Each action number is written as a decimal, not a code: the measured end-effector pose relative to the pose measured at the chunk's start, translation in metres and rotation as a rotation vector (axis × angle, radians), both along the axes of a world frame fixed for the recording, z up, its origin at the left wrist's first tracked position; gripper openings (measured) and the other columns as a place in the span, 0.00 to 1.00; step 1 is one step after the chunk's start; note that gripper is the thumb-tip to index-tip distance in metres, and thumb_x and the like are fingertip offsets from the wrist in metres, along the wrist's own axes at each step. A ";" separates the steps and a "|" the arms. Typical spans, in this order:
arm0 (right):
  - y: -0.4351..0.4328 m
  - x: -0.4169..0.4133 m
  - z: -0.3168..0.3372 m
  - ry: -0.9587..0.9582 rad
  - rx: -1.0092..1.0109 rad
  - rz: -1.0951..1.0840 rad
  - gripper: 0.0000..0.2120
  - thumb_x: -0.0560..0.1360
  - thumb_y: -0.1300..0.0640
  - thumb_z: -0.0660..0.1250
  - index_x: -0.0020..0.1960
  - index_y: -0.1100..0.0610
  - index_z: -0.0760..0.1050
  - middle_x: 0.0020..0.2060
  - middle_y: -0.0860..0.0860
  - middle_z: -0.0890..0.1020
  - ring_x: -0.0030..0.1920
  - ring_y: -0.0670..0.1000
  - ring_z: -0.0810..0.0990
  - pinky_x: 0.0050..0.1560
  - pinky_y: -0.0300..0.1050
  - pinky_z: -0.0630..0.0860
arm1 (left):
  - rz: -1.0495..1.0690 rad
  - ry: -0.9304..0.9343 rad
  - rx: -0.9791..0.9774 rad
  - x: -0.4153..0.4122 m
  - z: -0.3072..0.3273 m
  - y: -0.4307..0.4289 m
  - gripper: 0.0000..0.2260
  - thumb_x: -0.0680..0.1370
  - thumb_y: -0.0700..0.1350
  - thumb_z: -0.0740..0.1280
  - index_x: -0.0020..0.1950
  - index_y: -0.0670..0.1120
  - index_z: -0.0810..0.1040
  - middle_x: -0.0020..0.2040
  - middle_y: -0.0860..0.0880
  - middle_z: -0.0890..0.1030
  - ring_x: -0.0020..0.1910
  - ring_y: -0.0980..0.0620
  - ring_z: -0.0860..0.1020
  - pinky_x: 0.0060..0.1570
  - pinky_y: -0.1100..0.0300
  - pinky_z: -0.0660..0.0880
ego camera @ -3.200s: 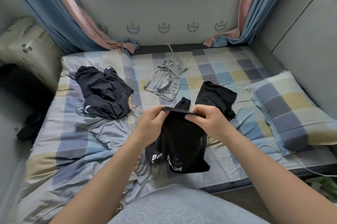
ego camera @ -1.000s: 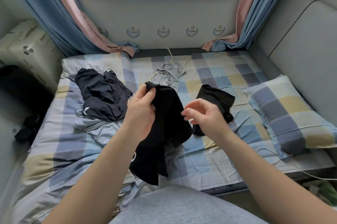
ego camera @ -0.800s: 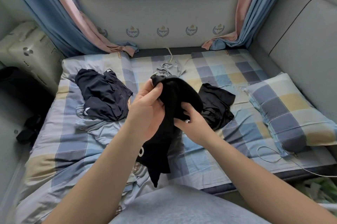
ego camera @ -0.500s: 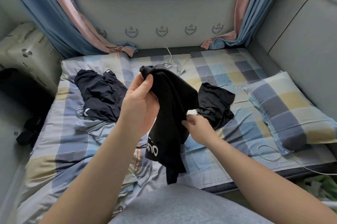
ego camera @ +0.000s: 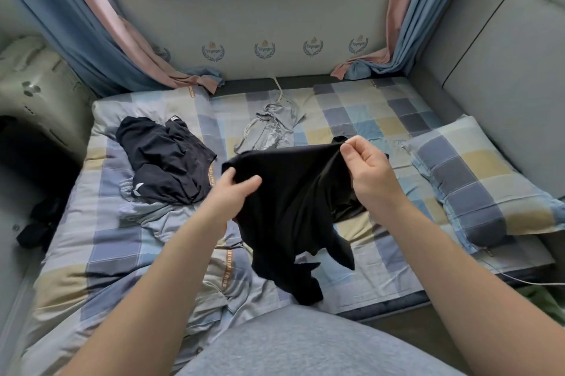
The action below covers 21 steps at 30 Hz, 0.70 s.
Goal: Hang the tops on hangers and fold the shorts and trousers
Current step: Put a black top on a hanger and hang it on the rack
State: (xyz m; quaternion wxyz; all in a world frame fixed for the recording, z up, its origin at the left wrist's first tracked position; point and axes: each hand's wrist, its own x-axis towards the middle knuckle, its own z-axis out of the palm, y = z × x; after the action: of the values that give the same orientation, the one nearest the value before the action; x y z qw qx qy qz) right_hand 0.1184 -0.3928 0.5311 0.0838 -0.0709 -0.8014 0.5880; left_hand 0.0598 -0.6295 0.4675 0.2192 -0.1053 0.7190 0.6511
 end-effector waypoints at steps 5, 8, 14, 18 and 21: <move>-0.011 -0.003 0.015 0.007 -0.197 0.015 0.14 0.83 0.52 0.60 0.44 0.61 0.70 0.38 0.56 0.70 0.40 0.57 0.67 0.43 0.56 0.64 | -0.412 0.032 -0.059 0.025 -0.021 0.032 0.32 0.69 0.49 0.78 0.72 0.50 0.73 0.66 0.49 0.77 0.62 0.53 0.78 0.59 0.59 0.75; -0.014 -0.003 0.026 0.016 -0.312 0.003 0.12 0.80 0.49 0.61 0.41 0.54 0.73 0.39 0.57 0.69 0.41 0.58 0.65 0.44 0.57 0.63 | -0.563 0.181 -0.161 0.040 -0.035 0.048 0.17 0.76 0.47 0.73 0.64 0.52 0.78 0.60 0.57 0.81 0.58 0.56 0.80 0.61 0.56 0.76; -0.004 -0.006 0.043 0.035 -0.356 -0.026 0.13 0.85 0.55 0.59 0.42 0.55 0.72 0.40 0.56 0.71 0.41 0.57 0.66 0.43 0.52 0.67 | -0.449 0.428 -0.257 0.044 -0.041 0.056 0.05 0.81 0.48 0.67 0.45 0.53 0.77 0.43 0.59 0.81 0.43 0.60 0.79 0.49 0.58 0.76; 0.019 -0.013 0.039 0.015 -0.357 -0.189 0.15 0.83 0.54 0.63 0.38 0.51 0.76 0.33 0.48 0.77 0.36 0.47 0.76 0.39 0.43 0.77 | -0.261 0.423 -0.177 0.032 -0.029 0.043 0.11 0.83 0.45 0.64 0.41 0.52 0.72 0.28 0.57 0.70 0.28 0.58 0.66 0.30 0.64 0.63; 0.040 -0.021 0.024 -0.043 -0.290 -0.320 0.11 0.80 0.55 0.68 0.39 0.51 0.77 0.34 0.46 0.80 0.39 0.47 0.79 0.40 0.43 0.79 | -0.187 0.402 -0.090 0.023 -0.013 0.033 0.13 0.84 0.43 0.62 0.39 0.53 0.72 0.27 0.52 0.68 0.27 0.52 0.65 0.28 0.59 0.61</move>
State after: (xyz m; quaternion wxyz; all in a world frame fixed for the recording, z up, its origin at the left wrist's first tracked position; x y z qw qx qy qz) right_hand 0.0973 -0.3529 0.5548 0.1476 -0.2211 -0.6884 0.6749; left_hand 0.0829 -0.5966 0.4541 0.1260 0.0838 0.7833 0.6030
